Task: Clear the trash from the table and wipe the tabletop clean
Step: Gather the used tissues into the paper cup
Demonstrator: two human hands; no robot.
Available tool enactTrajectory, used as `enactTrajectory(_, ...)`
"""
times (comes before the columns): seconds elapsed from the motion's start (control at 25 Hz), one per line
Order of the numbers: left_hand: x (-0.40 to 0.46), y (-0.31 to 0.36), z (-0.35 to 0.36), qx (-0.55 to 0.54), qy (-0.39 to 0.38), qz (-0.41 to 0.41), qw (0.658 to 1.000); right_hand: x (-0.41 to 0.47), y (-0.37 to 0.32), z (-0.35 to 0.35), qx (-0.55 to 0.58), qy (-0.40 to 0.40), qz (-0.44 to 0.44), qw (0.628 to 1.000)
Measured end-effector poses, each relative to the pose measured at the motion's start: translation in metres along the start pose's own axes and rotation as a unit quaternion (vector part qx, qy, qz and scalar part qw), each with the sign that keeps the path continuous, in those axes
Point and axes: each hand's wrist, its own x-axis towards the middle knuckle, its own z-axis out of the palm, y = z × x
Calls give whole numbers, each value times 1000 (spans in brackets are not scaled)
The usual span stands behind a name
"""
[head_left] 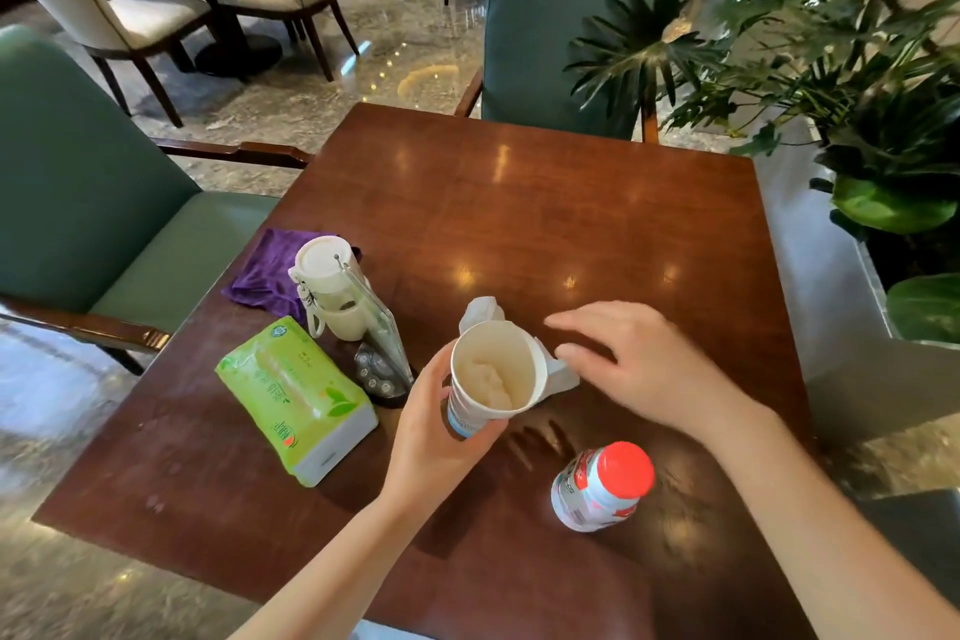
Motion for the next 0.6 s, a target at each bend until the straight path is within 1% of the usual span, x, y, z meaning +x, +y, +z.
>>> enactTrajectory(0.04,-2,-3,-2,11,4,-9,1000,5,17,0,-10,0,39,999)
enactTrajectory(0.08,-3,-6,-5,21,8,-20,1000,11,33,7,-39,-16,74,996)
enactTrajectory(0.16,-7,-14,-11,39,15,-37,998,21,62,39,-108,-85,101,985)
enactTrajectory(0.24,-9,-20,-16,55,22,-53,997,27,82,83,-156,-172,69,970)
enactTrajectory(0.32,-11,-26,-19,72,24,-64,995,26,95,119,-182,-233,26,955)
enactTrajectory(0.4,-13,-32,-22,85,28,-73,993,23,104,138,-183,-245,-3,952)
enactTrajectory(0.48,-14,-37,-24,89,30,-81,992,21,111,144,-160,-223,-6,962)
enactTrajectory(0.56,-15,-39,-23,90,28,-87,992,21,113,144,-125,-204,18,971)
enactTrajectory(0.6,-15,-39,-22,90,26,-91,991,23,112,139,-89,-193,54,976)
